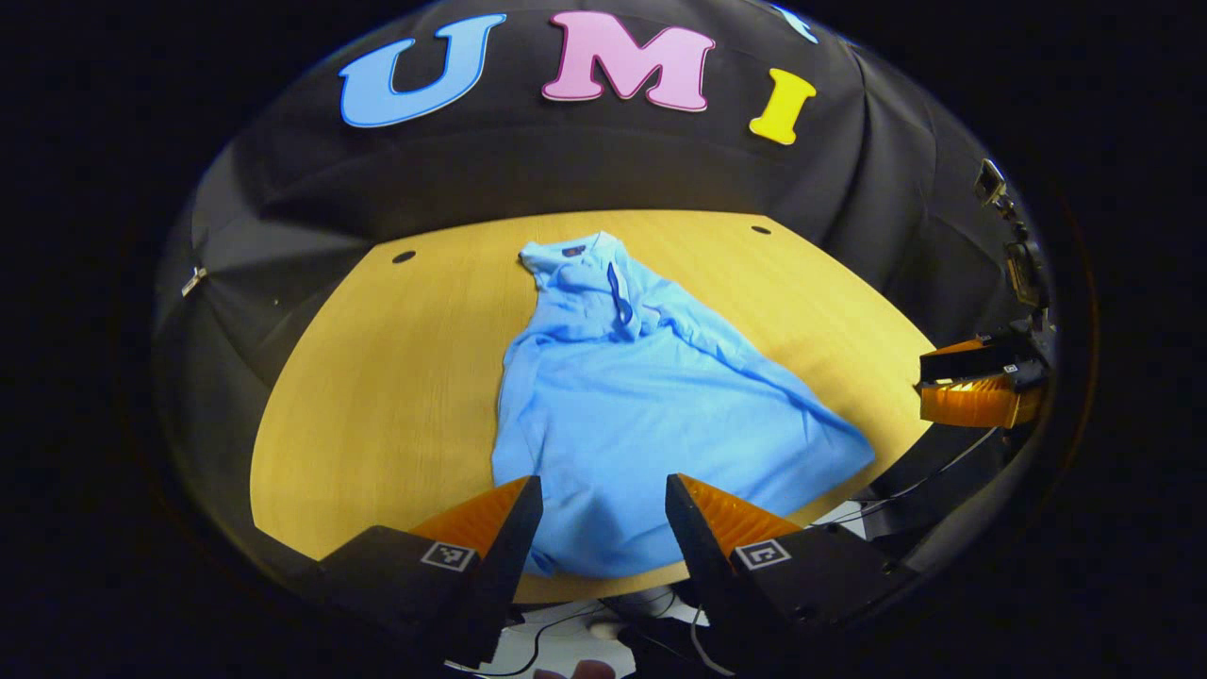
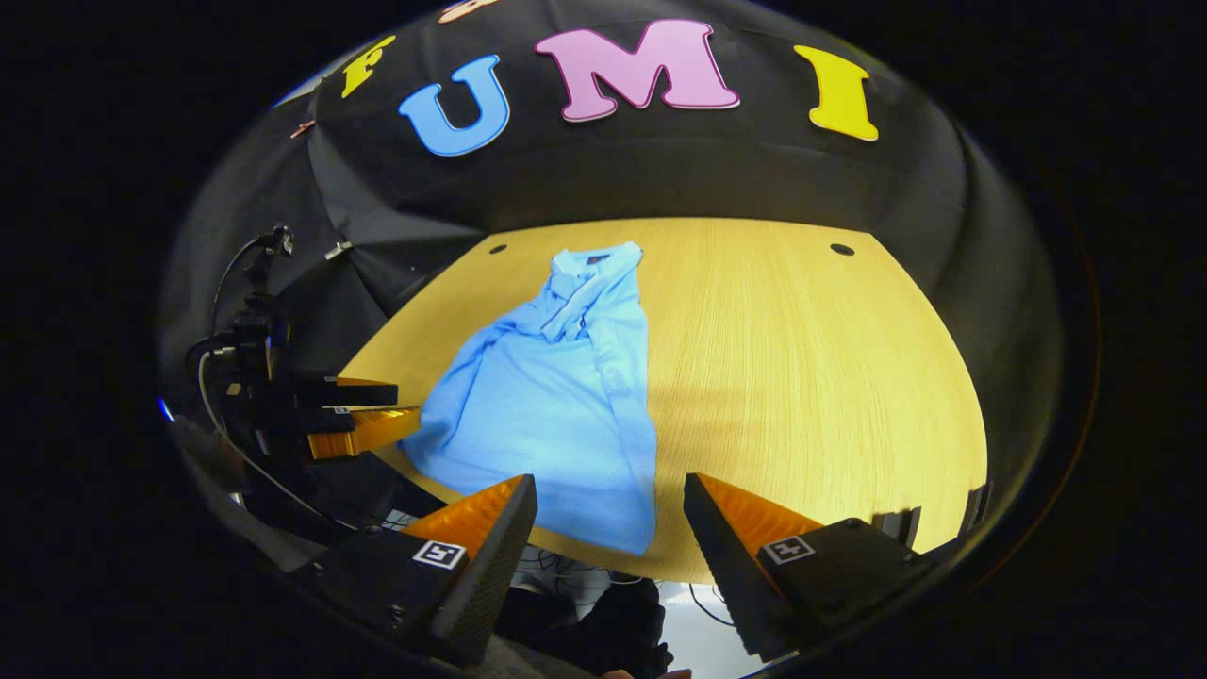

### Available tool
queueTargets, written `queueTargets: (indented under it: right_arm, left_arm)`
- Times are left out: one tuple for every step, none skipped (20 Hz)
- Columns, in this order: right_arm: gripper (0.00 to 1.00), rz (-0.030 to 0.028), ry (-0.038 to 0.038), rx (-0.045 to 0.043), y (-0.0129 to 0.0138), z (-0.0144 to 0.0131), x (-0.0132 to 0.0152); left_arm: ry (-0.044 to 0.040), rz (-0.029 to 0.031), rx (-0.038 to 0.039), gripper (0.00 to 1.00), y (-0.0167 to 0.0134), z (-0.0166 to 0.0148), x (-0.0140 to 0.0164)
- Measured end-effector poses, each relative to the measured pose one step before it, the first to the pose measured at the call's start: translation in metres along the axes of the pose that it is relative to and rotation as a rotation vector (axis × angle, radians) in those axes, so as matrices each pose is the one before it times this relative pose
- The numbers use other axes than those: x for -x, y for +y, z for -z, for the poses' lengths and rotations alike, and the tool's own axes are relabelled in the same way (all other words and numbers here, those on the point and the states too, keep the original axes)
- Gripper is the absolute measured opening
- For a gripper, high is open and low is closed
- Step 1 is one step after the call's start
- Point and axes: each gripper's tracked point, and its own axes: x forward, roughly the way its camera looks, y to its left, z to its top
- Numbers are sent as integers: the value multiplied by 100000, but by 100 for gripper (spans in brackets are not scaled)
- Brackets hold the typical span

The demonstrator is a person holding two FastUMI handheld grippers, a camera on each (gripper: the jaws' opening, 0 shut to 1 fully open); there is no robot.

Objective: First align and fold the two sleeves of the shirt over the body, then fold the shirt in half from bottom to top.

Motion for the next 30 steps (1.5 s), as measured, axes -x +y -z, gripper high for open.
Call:
queueTargets:
  right_arm:
    - [97, 1139, 1476, -112, -39, 554, -279]
    - [98, 514, 1808, 33, 60, 861, -302]
    - [98, 860, 1679, 334, -95, 975, -508]
    - [98, 1154, 1581, 421, -227, 794, -602]
    - [98, 1076, 1588, 661, -109, 627, -426]
    - [98, 1438, 1493, 791, -327, 533, -532]
    - [98, 1785, 1360, 1042, -291, 550, -832]
    - [98, 1481, 1848, 1184, -235, 526, -708]
    - [98, 448, 927, 698, -95, 333, -442]
    - [98, -278, 606, 367, 197, 246, -248]
    - [98, -554, 620, 675, 156, 273, -331]
    - [98, -211, 620, 1067, 189, 284, -296]
    - [98, -115, 951, 1197, 132, 289, -290]
    - [98, -242, 395, 839, 92, 175, -244]
    - [98, 460, 1430, 1033, 63, 487, -225]
    - [98, 978, -1699, 2475, -21, -157, 168]
    - [98, 632, 1054, 2579, 71, 135, -617]
    - [98, -251, -1662, 1699, 8, -375, 8]
    - [98, 56, 756, -277, 200, 210, -30]
    - [99, 321, -1420, -618, -16, -351, -136]
    - [99, 112, 757, -401, -89, 109, -13]
    - [95, -18, -811, -438, 14, -245, -54]
    - [93, -86, 508, -212, 127, 51, -113]
    - [70, -408, 215, 245, 160, -94, 20]
    - [67, -313, 232, 139, 56, 22, -3]
    - [45, -324, 851, -756, 182, -73, -131]
    - [44, -645, 146, -809, 270, -81, 2]
    - [25, -1852, 107, -938, 346, -113, 91]
    - [20, -1009, 38, -1807, 168, -69, -198]
    - [10, -2091, 370, -1472, 295, 2, -153]
  left_arm:
    - [1670, 260, 417, 84, 191, 806, -165]
    - [1485, -725, 129, 85, 364, 745, -258]
    - [1603, -699, 484, 84, 388, 658, -379]
    - [1550, -558, 838, 84, 250, 633, -291]
    - [1153, -593, 379, 84, 284, 481, -306]
    - [951, -895, -455, 85, 344, 483, -280]
    - [1379, -1782, -950, 85, 464, 544, -313]
    - [1208, -998, -695, 85, 197, 559, -303]
    - [234, -1287, -445, 85, 229, 148, -47]
    - [-62, -799, 51, 85, 134, 79, 12]
    - [-419, -1746, 204, 85, 296, -45, 56]
    - [-99, -1450, 458, 85, 355, 8, -57]
    - [466, -2241, 191, 85, 397, 101, -97]
    - [843, -1911, -17, 85, 402, 276, -265]
    - [1624, -1456, -24, 85, 253, 434, -290]
    - [1439, -467, 139, 85, 26, 385, -241]
    - [-1404, -64, 52, 86, -92, -326, 52]
    - [333, 27, -499, 86, -159, 175, -178]
    - [-391, 697, -816, 86, -272, -75, 64]
    - [-778, 58, -1290, 86, -133, -82, -84]
    - [331, 437, -1052, 85, -160, 60, -167]
    - [-39, 692, -455, 84, -183, -72, 138]
    - [928, 1267, -108, 80, -451, 100, -106]
    - [-113, 523, -775, 70, -357, -57, 2]
    - [593, -198, -1244, 58, -203, -14, -78]
    - [-676, -180, -1011, 31, -162, -120, 3]
    - [-365, -56, 182, 24, -42, -75, 45]
    - [-785, 1331, 1791, 14, -277, -209, 51]
    - [-146, 2769, 3341, 10, -393, -146, 89]
    - [23, 2792, 3900, 7, -268, 73, 202]
